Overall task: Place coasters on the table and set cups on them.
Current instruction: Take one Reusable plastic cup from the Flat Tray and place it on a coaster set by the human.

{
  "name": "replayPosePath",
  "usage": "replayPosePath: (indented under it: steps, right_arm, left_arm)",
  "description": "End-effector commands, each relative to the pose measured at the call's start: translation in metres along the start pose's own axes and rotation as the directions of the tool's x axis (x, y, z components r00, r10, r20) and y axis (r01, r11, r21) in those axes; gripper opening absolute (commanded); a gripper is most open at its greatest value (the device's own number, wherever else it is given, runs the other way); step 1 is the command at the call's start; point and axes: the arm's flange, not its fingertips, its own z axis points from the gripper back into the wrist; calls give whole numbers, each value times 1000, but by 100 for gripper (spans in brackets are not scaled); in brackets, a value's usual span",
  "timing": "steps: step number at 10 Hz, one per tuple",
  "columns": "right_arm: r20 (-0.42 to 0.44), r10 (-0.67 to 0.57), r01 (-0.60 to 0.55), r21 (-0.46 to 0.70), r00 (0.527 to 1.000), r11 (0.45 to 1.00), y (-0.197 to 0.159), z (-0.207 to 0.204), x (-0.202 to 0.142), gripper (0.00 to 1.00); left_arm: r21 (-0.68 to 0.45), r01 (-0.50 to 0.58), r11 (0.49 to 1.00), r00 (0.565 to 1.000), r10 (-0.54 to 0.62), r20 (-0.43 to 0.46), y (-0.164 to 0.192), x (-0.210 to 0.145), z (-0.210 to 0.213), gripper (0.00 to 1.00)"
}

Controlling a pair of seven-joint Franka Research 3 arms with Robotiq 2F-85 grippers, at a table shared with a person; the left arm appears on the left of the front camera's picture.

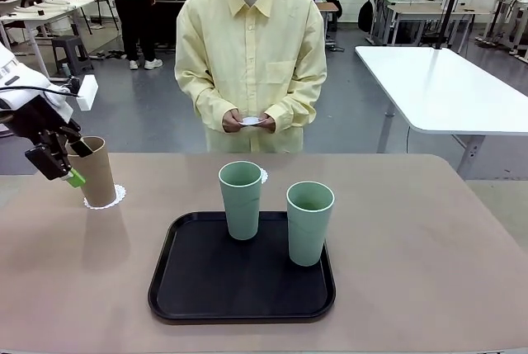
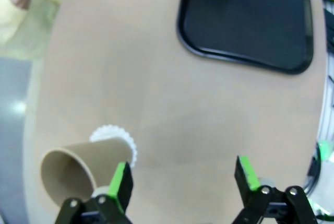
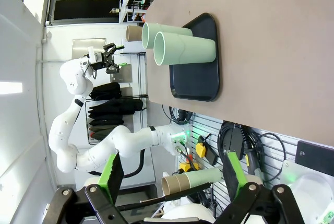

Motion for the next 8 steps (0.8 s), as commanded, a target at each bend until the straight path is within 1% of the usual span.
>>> replayPosePath:
  steps: [1, 2, 3, 5, 6, 7, 8]
  right_arm:
    - [2, 19, -19, 18, 1000, 1000, -1, 0, 1, 100]
    - [2, 19, -19, 18, 1000, 1000, -1, 0, 1, 100]
    - [2, 19, -19, 18, 1000, 1000, -1, 0, 1, 100]
    - [2, 19, -19, 18, 1000, 1000, -1, 0, 1, 100]
    - [2, 19, -19, 18, 1000, 1000, -1, 0, 1, 100]
    - [2, 19, -19, 18, 1000, 1000, -1, 0, 1, 100]
    - [2, 19, -19, 18, 1000, 1000, -1, 0, 1, 100]
  left_arm:
    - [-46, 82, 996, 985, -74, 155, 6, 8, -1, 100]
    - [-66, 154, 986, 943, -126, 308, 9, 20, -9, 100]
    - [-80, 179, 981, 913, -135, 385, 15, 32, -18, 100]
    - [-94, 193, 977, 871, -126, 474, 17, 55, -55, 100]
    - [-94, 229, 969, 843, -149, 517, 16, 61, -78, 100]
    - [-96, 233, 968, 820, -142, 555, 14, 62, -96, 100]
    - [-85, 235, 968, 782, -137, 608, 13, 61, -111, 100]
